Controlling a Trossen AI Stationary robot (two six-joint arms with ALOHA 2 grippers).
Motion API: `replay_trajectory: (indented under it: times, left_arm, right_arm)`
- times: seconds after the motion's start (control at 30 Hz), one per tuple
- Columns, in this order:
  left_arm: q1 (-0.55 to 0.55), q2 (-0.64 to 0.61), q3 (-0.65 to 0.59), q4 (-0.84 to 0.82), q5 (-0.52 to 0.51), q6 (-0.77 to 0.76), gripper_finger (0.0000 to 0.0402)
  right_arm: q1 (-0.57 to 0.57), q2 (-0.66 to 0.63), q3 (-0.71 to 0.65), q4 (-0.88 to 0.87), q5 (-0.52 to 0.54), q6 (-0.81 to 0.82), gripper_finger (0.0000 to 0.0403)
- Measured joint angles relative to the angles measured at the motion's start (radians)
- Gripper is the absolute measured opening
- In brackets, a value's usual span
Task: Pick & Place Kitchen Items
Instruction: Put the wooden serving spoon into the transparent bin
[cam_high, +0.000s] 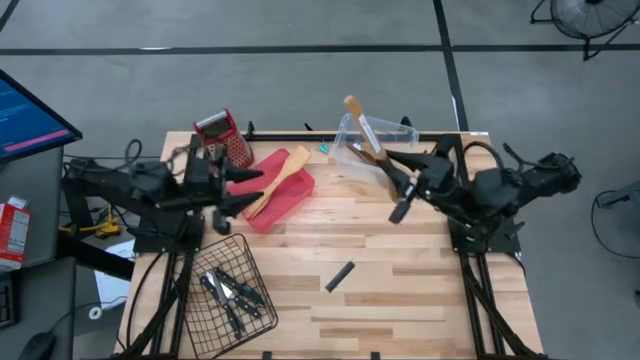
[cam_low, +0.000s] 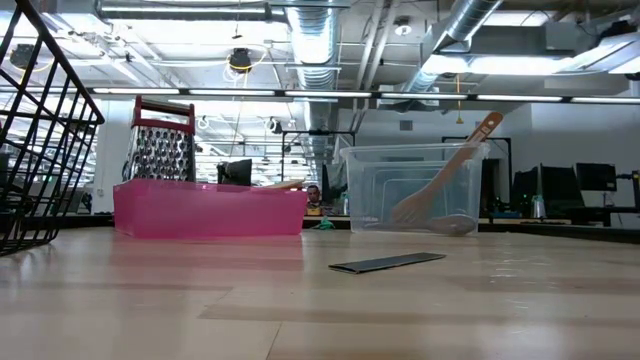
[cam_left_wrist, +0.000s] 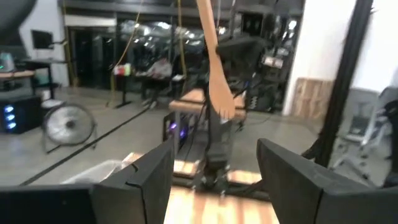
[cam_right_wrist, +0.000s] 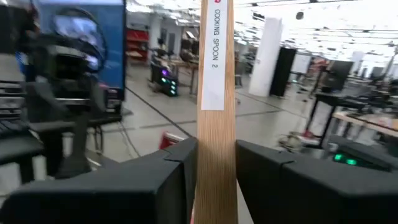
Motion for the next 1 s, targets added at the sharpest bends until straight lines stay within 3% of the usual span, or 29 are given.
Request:
replay_trajectory:
  times: [0.13,0.5,0.73,1.0]
  left_arm:
    - [0.000,0.068,0.000,-0.001,-0.023,-0.027,0.0209]
    - [0.000,0.191,0.000,0.002,-0.025,-0.145,0.0209]
    - [0.000,0.222,0.000,0.010,-0.025,-0.263,0.0209]
    - [0.000,0.222,0.000,0.019,-0.025,-0.329,0.0209]
  right_arm:
    - [-0.054,-0.001,0.000,-0.066,0.000,-0.029,0.0093]
    - [-0.103,0.000,0.000,-0.044,0.017,-0.378,0.0093]
    - [-0.123,-0.001,0.000,0.019,0.045,-0.590,0.0093]
    - [-0.155,-0.001,0.000,0.020,0.064,-0.680,0.0093]
